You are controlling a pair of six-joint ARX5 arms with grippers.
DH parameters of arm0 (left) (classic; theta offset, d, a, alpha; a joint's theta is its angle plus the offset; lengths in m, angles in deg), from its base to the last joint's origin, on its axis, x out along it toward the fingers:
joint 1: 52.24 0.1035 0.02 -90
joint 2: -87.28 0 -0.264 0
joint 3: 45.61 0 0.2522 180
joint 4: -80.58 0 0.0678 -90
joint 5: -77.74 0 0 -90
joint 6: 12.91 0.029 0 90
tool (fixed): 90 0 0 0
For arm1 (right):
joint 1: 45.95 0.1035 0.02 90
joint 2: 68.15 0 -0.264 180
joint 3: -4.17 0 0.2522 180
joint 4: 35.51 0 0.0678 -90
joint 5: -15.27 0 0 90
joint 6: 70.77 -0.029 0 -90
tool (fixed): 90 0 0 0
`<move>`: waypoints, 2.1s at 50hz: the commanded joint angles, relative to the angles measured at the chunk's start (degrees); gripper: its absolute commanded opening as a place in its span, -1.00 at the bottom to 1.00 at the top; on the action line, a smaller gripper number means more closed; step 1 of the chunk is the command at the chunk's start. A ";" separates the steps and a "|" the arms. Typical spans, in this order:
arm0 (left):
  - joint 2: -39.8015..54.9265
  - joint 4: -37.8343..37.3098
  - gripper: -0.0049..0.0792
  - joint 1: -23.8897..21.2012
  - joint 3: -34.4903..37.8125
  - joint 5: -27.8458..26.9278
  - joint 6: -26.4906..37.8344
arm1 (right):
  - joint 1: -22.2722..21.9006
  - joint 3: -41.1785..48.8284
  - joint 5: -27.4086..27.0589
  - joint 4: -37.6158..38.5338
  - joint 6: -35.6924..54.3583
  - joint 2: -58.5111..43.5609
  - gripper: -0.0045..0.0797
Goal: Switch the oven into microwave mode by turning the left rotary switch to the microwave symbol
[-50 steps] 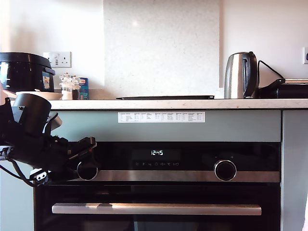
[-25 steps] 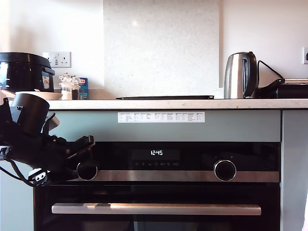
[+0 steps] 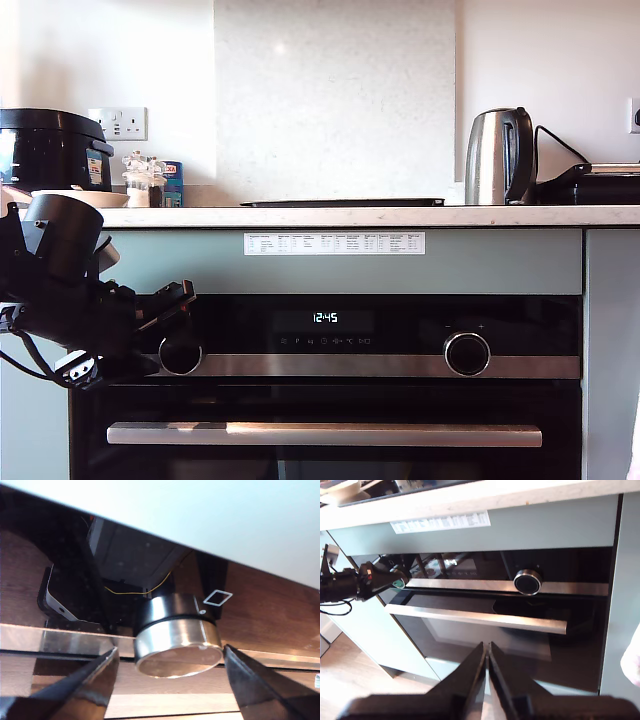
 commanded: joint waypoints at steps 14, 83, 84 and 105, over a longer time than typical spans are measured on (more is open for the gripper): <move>-2.29 2.45 0.56 0.66 -4.02 -0.11 0.48 | 0.17 0.59 0.44 -0.22 -5.18 -0.35 -0.92; -2.36 3.76 0.17 -3.37 -5.66 9.40 5.88 | 0.20 0.59 3.63 -1.22 -7.76 -0.35 -0.92; -2.40 4.07 0.17 -3.37 -5.68 9.40 5.88 | 0.20 0.59 3.63 -1.22 -7.76 -0.35 -0.92; -2.43 4.31 -0.30 -3.54 -7.02 9.09 11.50 | 0.20 0.59 3.65 -1.27 -7.76 -0.35 -0.92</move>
